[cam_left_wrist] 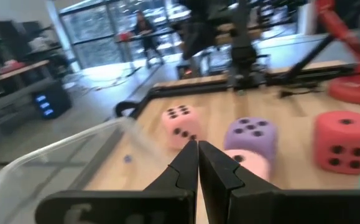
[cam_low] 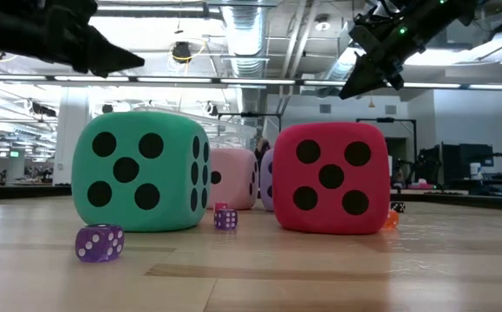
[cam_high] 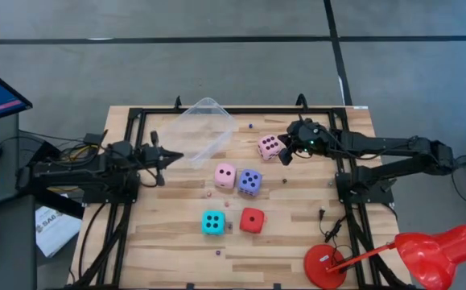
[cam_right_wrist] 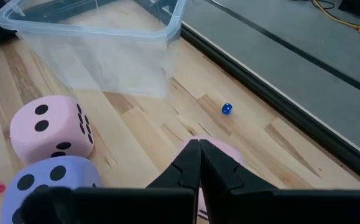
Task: Pick & Place Dice
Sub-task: Put the small black dice into the transparent container
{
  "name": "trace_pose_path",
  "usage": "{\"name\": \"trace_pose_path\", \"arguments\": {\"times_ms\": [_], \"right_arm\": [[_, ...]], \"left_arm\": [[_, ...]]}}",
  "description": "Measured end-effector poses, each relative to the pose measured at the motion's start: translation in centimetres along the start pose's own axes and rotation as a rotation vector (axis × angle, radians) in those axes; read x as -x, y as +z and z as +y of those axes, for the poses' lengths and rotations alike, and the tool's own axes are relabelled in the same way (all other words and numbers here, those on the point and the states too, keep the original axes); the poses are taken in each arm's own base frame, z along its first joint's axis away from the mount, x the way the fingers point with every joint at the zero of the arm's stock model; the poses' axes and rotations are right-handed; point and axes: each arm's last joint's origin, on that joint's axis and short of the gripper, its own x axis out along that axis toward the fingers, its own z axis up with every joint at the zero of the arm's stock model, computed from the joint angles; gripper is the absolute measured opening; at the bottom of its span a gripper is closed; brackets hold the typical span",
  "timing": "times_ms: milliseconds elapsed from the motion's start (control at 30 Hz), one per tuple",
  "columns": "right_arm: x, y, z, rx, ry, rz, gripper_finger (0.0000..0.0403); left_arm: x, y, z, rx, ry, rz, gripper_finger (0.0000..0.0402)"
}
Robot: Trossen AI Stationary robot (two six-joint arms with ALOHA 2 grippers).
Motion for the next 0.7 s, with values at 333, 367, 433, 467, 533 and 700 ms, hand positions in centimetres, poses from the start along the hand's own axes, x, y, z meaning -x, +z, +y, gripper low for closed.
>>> {"name": "trace_pose_path", "arguments": {"times_ms": [333,367,433,467,533,700], "right_arm": [[0.0,0.0,0.0,-0.002,-0.001,0.003,0.0003],[0.0,-0.1,0.0,-0.002,-0.001,0.009,0.0003],[0.0,-0.3,-0.1,-0.014,0.0,0.032,0.0003],[0.0,-0.4,-0.1,-0.026,0.006,0.042,0.0003],[0.0,-0.6,-0.1,-0.062,0.014,0.067,0.0003],[0.1,-1.3,-0.1,-0.133,0.056,0.158,0.0003]], "left_arm": [[0.6,-2.5,-0.6,0.013,-0.018,-0.102,0.0003],[0.7,-2.8,-0.7,0.013,-0.016,-0.113,0.0003],[0.8,-2.9,-0.7,0.015,-0.013,-0.127,0.0003],[0.9,-2.9,-0.7,0.016,-0.012,-0.132,0.0003],[0.9,-2.8,-0.7,0.016,-0.011,-0.137,0.0003],[0.8,-2.8,-0.7,0.016,-0.011,-0.136,0.0003]]}}
